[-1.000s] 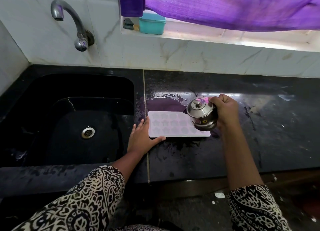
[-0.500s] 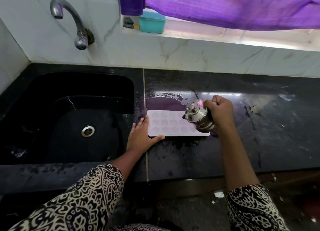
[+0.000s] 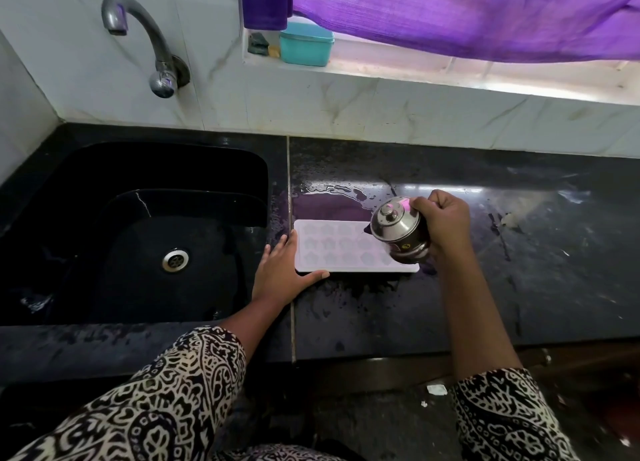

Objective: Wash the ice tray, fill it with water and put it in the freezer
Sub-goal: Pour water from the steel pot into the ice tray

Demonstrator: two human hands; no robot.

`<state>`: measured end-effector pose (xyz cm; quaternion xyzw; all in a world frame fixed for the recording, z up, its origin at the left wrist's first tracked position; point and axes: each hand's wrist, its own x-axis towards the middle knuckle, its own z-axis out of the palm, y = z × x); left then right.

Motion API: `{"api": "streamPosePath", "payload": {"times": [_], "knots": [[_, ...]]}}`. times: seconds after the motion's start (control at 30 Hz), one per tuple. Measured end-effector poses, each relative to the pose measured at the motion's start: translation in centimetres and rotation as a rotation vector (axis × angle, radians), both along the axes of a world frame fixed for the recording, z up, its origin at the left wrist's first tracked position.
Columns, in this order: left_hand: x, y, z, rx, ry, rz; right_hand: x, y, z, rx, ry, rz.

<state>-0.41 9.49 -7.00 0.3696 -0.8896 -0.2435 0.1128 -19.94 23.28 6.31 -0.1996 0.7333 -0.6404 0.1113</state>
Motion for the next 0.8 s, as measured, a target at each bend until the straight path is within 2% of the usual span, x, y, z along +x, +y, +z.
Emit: {"api": "streamPosePath", "payload": {"times": [0.17,0.27,0.8], "knots": [[0.0,0.0,0.0,-0.002,-0.004,0.002,-0.3,0.2,-0.3,-0.216,-0.248,-0.021],[0.1,0.0,0.1,0.000,-0.003,0.000,-0.6,0.5,-0.3,-0.238,-0.293,-0.035],[0.1,0.2,0.2,-0.024,-0.016,-0.004,-1.8,2.4,-0.2,-0.045,-0.071,-0.074]]}}
